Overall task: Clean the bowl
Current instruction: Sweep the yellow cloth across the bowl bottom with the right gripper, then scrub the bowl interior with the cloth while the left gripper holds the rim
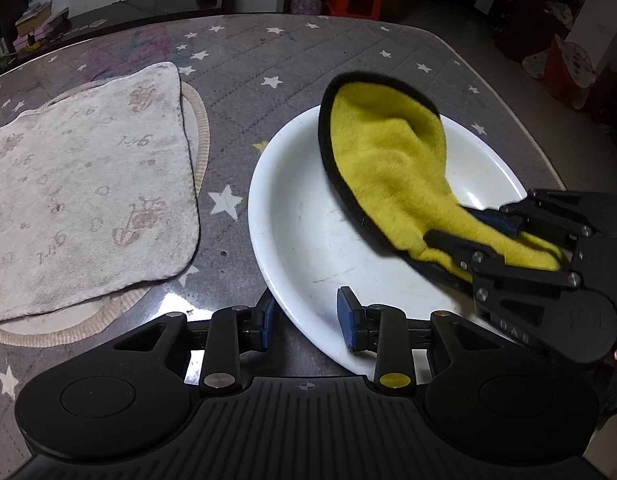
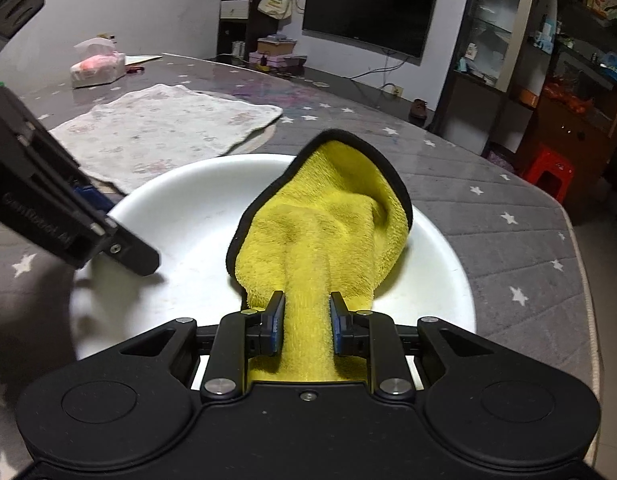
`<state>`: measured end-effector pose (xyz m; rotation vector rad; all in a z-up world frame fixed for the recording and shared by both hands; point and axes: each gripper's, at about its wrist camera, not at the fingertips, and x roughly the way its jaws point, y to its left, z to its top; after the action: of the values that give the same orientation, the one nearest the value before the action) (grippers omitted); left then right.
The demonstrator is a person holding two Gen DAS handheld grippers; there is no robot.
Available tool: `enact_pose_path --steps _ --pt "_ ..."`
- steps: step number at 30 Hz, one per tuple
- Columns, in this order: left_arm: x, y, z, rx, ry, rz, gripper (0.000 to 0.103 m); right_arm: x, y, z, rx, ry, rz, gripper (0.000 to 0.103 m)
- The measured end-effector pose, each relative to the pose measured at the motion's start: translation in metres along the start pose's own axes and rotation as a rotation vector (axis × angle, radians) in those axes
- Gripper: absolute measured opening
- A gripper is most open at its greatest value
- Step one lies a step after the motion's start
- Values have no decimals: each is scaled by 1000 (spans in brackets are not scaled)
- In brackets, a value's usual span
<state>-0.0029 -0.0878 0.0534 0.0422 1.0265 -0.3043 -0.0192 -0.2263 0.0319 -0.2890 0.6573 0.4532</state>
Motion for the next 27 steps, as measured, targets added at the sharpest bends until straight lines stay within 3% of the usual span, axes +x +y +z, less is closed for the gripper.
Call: enact_pose_path --steps 11,27 --pt "-11 1 -3 0 -17 -6 34 -18 7 -3 -27 41 60 24" --pt "-19 4 -6 -5 -29 -25 34 7 -21 7 -5 68 -36 24"
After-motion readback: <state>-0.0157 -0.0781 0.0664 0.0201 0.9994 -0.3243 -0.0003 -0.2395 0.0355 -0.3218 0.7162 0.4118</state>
